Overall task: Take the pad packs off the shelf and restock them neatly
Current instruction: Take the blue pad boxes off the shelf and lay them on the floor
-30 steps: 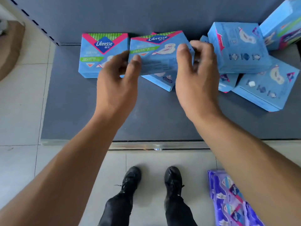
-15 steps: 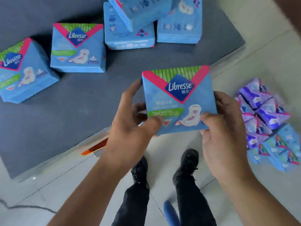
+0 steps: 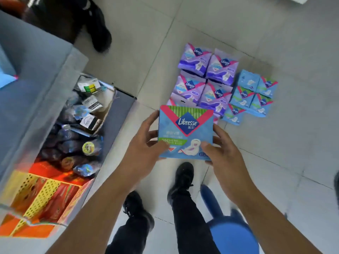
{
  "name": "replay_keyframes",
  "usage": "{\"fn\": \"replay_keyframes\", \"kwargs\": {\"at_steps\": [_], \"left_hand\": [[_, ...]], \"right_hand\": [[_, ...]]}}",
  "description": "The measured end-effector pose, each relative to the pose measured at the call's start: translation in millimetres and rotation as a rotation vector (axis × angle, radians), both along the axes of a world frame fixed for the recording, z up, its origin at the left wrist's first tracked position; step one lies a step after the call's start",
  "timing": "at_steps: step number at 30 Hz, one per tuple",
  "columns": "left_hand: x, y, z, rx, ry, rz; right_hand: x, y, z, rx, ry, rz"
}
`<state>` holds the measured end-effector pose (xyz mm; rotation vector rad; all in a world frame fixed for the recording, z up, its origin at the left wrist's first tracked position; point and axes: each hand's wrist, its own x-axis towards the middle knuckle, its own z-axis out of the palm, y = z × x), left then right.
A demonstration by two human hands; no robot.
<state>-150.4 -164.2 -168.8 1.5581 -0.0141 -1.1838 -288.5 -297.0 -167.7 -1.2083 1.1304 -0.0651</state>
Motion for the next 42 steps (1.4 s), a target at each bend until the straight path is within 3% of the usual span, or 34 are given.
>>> {"fn": "replay_keyframes", "kwargs": {"at_steps": [3,8,18,24,30,36,42], "left_hand": [[-23.8,-51.4,-14.0,0.017,0.086,-0.09],[-52.5,-124.4,-33.2,0.027,0.043,-0.273],[-54.9,-231.9,-91.5,0.019,0.105,-0.522],[-70.1,-287.4,-110.8,0.054,0.028,-0.533],[-106.6,-338.5,-137.9,0.196,-0.155,-0.556],[-144.5,-392.5,-225.2,0.428,-0.178,-0.49],[-154.6,-425.4,-317.3,0.538,-0.482,-0.488]], "right_hand": [[-42.7,-43.0,-6.6,0.007,0.055,-0.074],[-85.4,-97.6,-17.7,0.048,0.137,-0.23],[-105.1,-168.7,-61.5,0.08,0.234,-0.413],[-114.9,-221.1,-89.9,0.057,0.238,-0.448],[-145.6,-281.6,-128.5,0.072,0.297,-0.309],[-173.1,-355.6,-230.4,0.108,0.366,-0.171],[-180.9,-383.8,-372.4,0.078,0.404,-0.17]]}}
